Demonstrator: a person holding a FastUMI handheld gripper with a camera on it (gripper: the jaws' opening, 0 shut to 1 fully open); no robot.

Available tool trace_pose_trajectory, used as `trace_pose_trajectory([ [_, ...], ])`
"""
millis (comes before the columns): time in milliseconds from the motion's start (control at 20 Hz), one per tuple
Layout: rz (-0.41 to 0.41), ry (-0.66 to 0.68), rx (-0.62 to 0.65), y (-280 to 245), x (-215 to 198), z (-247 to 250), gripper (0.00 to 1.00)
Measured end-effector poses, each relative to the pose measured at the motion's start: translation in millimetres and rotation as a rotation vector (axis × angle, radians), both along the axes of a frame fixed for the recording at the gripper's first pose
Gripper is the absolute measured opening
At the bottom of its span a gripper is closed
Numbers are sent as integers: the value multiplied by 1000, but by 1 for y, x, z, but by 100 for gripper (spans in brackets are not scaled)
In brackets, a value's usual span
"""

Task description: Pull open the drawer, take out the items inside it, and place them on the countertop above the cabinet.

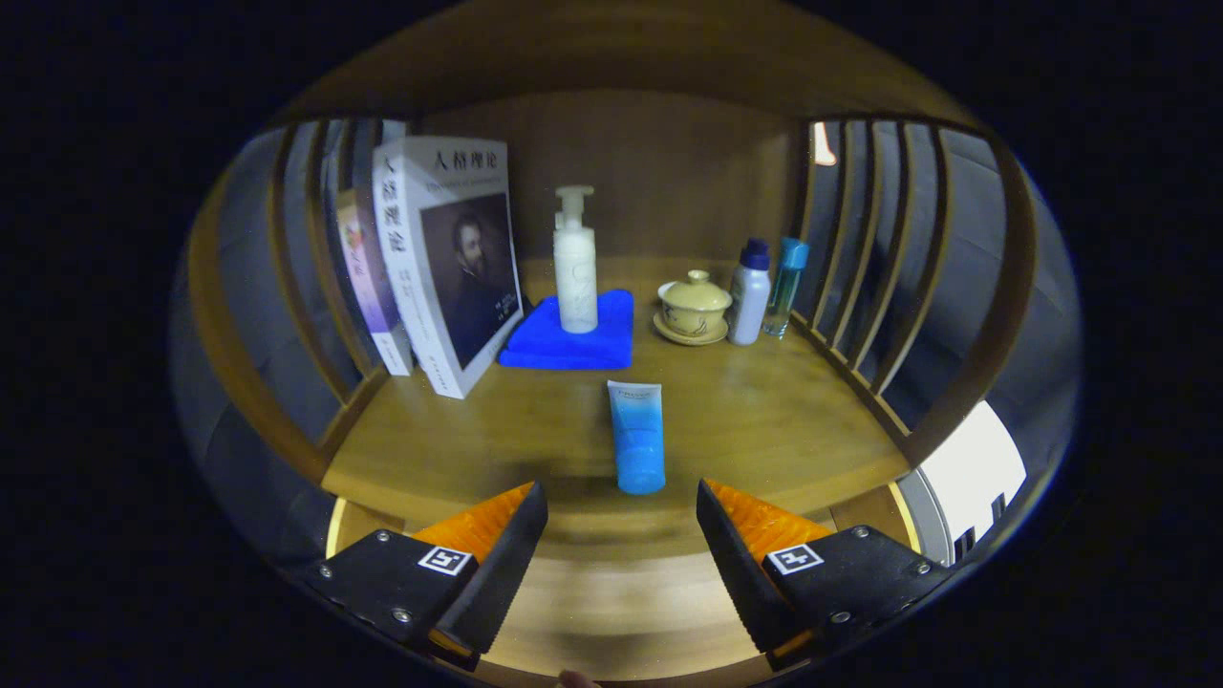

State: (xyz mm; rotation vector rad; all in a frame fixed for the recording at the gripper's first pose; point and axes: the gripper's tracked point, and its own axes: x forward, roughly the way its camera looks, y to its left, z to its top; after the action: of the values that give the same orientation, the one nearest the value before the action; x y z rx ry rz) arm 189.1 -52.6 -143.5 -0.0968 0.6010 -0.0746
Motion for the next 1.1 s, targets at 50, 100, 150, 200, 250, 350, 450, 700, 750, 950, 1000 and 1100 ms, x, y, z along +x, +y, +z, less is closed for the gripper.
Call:
trace_pose_trajectory([
  [50,7,-56,1,4,-11,13,96],
  [100,-10,-120,1,5,-23,26,96],
  [150,-18,-192,12,9,-36,40,96],
  [200,-11,-257,27,17,-50,49,96],
  [250,3,-298,38,25,-64,55,96],
  [350,47,-368,56,41,-97,62,96],
  [450,87,-442,46,52,-128,66,96],
  [700,197,-514,-14,72,-208,41,96],
  [750,220,-510,-33,74,-221,33,96],
  [950,243,-512,-44,67,-257,2,95],
  [1000,235,-497,-40,60,-262,-8,95],
  [1100,221,-456,-29,49,-269,-28,95],
])
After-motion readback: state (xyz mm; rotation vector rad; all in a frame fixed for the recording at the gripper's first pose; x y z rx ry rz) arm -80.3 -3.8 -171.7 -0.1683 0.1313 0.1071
